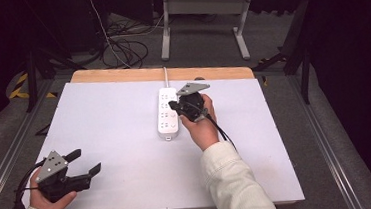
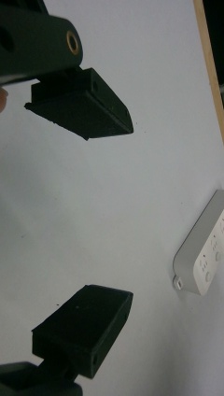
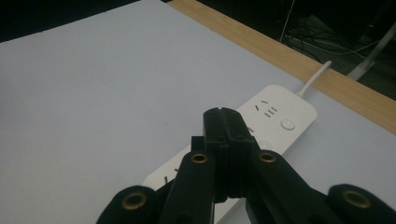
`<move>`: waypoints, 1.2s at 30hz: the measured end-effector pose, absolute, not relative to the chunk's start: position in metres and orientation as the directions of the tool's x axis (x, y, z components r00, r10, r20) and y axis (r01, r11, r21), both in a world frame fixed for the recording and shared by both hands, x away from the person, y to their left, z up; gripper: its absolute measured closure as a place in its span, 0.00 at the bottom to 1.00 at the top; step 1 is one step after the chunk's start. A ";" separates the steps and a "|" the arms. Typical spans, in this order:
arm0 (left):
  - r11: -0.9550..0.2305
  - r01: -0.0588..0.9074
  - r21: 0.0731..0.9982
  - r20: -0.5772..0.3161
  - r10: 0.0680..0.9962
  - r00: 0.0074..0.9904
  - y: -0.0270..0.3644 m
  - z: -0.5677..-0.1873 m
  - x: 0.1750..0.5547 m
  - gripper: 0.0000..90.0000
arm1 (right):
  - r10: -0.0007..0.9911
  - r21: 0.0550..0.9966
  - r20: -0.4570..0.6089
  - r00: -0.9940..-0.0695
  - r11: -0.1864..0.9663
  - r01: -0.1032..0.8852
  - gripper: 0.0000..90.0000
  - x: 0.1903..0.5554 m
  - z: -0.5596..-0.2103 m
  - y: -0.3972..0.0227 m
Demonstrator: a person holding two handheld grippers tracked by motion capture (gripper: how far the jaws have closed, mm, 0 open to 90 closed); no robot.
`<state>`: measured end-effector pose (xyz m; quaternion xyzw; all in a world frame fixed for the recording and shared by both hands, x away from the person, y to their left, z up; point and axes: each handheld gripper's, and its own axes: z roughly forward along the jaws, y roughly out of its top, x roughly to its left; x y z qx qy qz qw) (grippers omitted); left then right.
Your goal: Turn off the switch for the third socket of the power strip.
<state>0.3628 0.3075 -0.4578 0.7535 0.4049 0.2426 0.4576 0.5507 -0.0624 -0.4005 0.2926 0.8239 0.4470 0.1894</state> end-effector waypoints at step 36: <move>-0.243 0.379 0.893 -0.009 0.832 0.555 0.304 -0.454 0.359 0.20 | 0.628 0.888 0.017 -0.778 0.347 0.301 0.43 0.471 -0.372 -0.146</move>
